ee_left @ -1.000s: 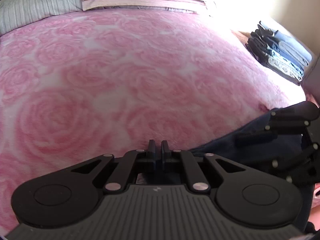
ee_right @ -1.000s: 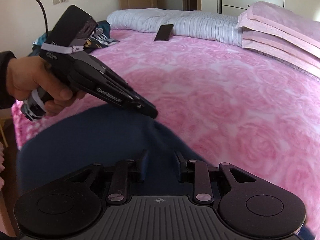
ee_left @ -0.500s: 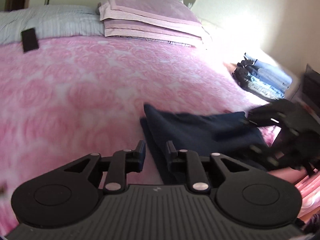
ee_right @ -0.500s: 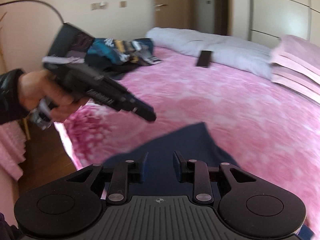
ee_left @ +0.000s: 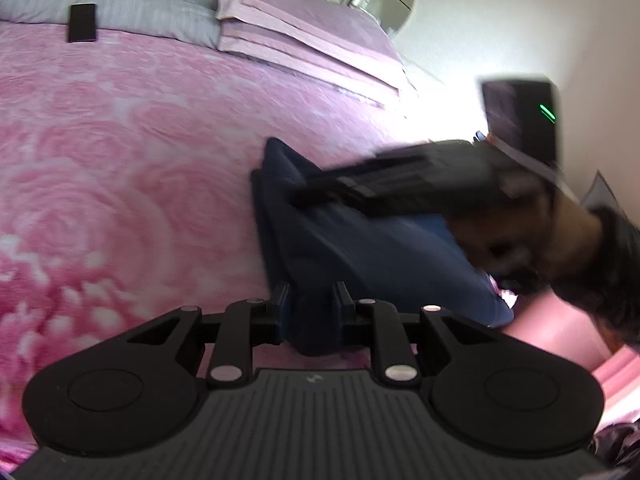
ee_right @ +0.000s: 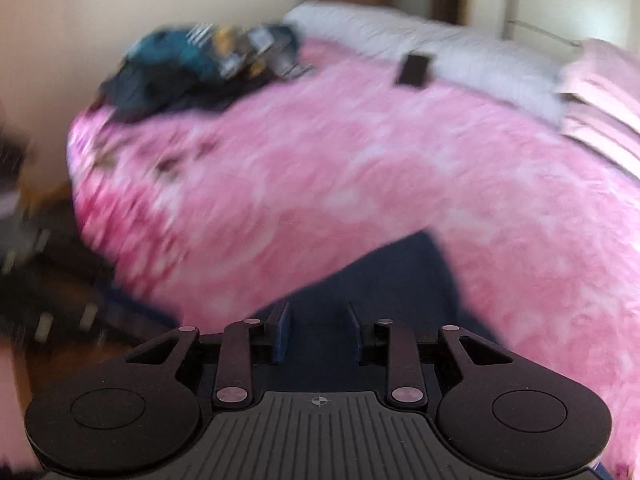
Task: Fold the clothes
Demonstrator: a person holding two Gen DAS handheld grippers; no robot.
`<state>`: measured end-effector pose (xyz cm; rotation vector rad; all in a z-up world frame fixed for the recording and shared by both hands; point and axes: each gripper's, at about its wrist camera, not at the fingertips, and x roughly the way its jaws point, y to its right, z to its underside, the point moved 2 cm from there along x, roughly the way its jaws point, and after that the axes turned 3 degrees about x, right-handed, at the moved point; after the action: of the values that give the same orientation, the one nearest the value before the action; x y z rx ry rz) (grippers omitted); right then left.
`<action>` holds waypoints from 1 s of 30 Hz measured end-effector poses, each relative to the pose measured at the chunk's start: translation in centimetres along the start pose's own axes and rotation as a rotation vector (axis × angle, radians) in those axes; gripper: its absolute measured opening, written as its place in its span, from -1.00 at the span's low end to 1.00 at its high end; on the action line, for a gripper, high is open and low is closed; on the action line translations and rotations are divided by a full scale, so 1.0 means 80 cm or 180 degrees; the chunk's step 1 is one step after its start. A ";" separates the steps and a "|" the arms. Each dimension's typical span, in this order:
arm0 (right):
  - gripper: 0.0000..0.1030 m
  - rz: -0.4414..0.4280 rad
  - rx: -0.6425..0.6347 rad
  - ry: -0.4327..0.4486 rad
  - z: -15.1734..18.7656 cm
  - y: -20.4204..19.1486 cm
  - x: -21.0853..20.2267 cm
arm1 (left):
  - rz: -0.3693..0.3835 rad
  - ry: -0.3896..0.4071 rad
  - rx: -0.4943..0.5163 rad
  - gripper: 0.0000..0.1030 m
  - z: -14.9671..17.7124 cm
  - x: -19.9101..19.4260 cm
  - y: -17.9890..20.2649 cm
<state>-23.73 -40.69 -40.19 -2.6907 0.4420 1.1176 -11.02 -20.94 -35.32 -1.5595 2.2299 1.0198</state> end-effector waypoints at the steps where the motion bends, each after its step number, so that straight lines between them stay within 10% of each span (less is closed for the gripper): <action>1: -0.44 0.0030 0.0012 -0.0021 -0.003 0.005 0.007 | -0.0047 -0.0010 0.0040 -0.68 0.001 0.004 0.004; 11: -0.16 -0.0046 0.0289 -0.0105 -0.020 0.056 0.068 | -0.0255 -0.0089 0.0110 -0.66 0.002 0.010 0.016; 30: -0.15 0.0354 0.0571 0.0188 0.092 0.034 -0.086 | -0.0677 -0.0154 0.0281 -0.56 0.004 0.012 0.042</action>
<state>-34.12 -39.76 -40.51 -2.5747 0.6755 0.9767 -14.50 -20.78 -34.73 -1.6716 1.9973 0.8767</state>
